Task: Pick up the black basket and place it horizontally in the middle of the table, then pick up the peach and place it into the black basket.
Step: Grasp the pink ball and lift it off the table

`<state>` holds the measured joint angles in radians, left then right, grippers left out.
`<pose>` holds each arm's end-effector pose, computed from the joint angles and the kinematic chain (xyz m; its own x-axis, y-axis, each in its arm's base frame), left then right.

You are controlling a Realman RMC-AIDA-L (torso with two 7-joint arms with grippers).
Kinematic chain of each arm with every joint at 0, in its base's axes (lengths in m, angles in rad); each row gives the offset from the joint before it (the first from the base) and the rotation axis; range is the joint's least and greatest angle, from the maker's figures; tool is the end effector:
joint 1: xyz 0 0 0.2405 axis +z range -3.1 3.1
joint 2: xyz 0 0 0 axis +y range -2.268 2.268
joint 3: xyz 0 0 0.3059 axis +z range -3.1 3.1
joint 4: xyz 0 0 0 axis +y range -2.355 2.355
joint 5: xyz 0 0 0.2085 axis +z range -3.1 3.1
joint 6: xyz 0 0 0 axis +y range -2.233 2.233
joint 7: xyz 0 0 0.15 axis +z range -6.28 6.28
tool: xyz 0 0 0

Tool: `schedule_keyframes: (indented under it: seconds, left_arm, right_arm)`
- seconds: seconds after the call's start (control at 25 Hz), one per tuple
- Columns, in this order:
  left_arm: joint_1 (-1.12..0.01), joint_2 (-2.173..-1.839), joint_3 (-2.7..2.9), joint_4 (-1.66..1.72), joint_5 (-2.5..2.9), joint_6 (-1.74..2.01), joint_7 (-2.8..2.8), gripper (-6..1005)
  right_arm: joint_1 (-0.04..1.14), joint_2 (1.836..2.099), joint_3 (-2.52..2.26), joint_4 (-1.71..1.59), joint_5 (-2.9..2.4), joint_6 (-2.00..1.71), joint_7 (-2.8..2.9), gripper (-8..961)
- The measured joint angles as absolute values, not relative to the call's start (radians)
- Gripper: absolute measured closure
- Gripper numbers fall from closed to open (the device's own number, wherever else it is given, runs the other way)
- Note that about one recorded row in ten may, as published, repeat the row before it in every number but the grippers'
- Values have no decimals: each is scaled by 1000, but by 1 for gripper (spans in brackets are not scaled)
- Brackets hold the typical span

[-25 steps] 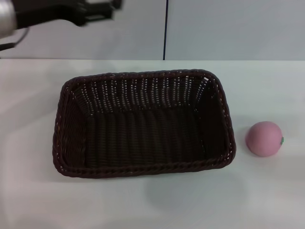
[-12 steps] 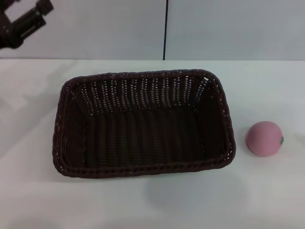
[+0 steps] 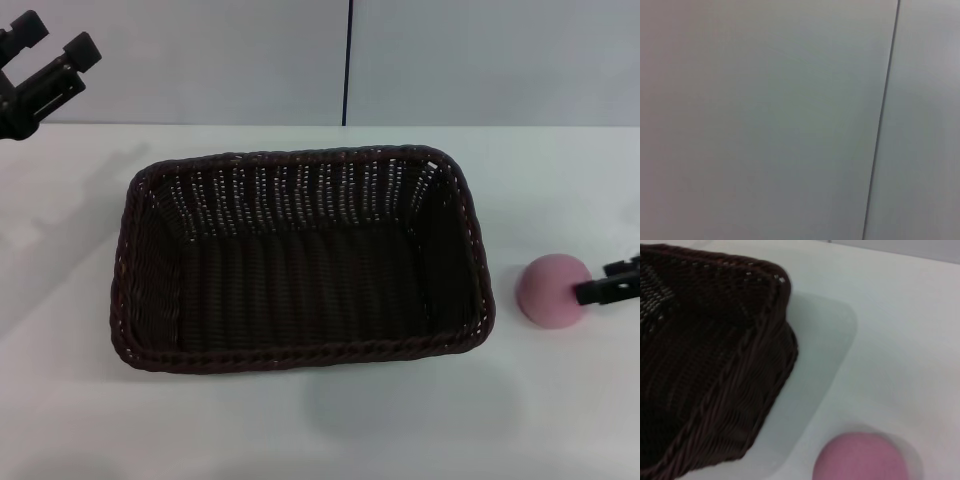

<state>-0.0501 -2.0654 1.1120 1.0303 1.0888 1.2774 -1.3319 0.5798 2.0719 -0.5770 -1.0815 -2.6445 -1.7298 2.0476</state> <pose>-0.3171 0.2969 0.0580 0.5572 0.0372 0.8295 0.6596 -0.6266 -0.4150 0.3284 0.3523 0.0377 0.6084 -0.7897 -0.0784 -0.7758 -0.5711 -0.2684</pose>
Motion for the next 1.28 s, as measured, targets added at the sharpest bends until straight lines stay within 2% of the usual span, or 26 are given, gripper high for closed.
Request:
schedule_keyframes:
  seconds: [0.52,0.72,0.96,1.28]
  left_arm:
    - [-62,-2063,1110,1011,1088,1279,-1333,217]
    - [-64,-2063,1110,1003,1090,1280,-1328,217]
    - [-68,-2064,1111,968,1090,1303,-1323,217]
    - [-67,-2066,1115,916,1087,1326,-1294,217]
  right_arm:
    - [605,2066,-650,-911,-2562,-1599,2031,273]
    - [603,2068,-651,-918,-2561,-1606,2031,481]
    - [570,2066,-613,-978,-2500,-1613,2042,620]
    - [462,2072,-603,-1389,-2327,-1698,2162,681]
